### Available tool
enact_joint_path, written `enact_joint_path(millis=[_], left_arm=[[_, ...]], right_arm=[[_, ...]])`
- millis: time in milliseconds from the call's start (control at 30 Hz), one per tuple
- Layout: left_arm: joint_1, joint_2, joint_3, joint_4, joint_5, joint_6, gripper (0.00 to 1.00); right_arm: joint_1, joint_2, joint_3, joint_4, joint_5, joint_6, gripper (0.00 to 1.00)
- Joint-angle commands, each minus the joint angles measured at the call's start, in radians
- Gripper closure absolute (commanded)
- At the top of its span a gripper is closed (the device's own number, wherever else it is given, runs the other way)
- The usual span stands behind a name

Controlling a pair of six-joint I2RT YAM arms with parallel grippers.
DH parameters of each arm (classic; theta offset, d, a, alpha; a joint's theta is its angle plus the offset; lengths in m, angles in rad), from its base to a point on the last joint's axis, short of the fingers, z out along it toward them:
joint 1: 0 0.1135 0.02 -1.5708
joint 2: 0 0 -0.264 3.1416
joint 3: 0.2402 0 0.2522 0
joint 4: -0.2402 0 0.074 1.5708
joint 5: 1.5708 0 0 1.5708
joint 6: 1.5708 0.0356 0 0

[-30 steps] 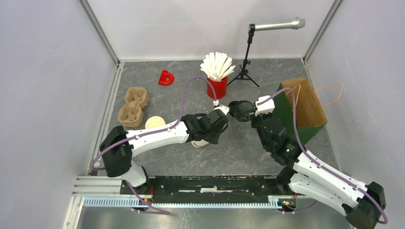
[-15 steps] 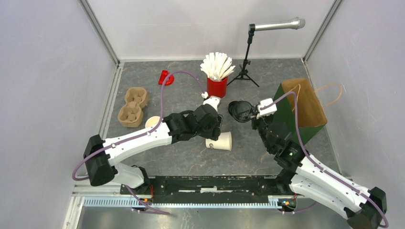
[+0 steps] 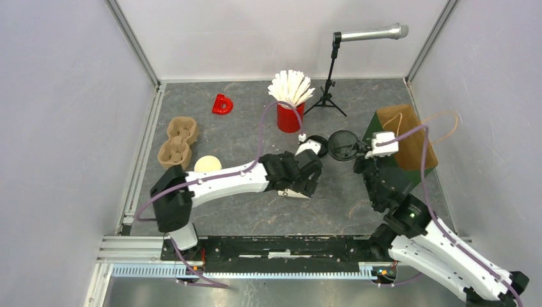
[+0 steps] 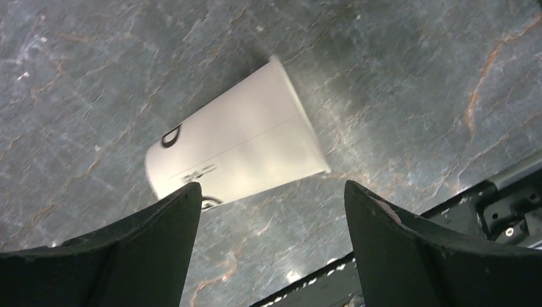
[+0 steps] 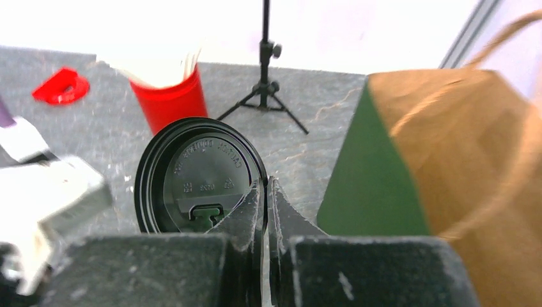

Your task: Pack the takeout coffee

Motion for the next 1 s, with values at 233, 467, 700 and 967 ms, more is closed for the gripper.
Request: enact_joint_path(millis=[233, 467, 700, 967], left_arm=[[-0.052, 0.300, 0.303, -0.149, -0.341, -0.068, 0.27], [-0.080, 0.296, 0.361, -0.255, -0.401, -0.070, 0.85], [-0.046, 0.086, 0.304, -0.241, -0.314, -0.041, 0.98], [0.014, -0.079, 0.145, -0.157, -0.091, -0.071, 0.58]], right_arm=[[-0.001, -0.167, 0.108, -0.120, 0.094, -0.019, 0.97], [-0.001, -0.228, 0.079, -0.119, 0.090, -0.030, 0.98], [0.000, -0.192, 0.046, -0.113, -0.065, 0.000, 0.97], [-0.001, -0.162, -0.010, -0.118, -0.100, 0.057, 0.97]])
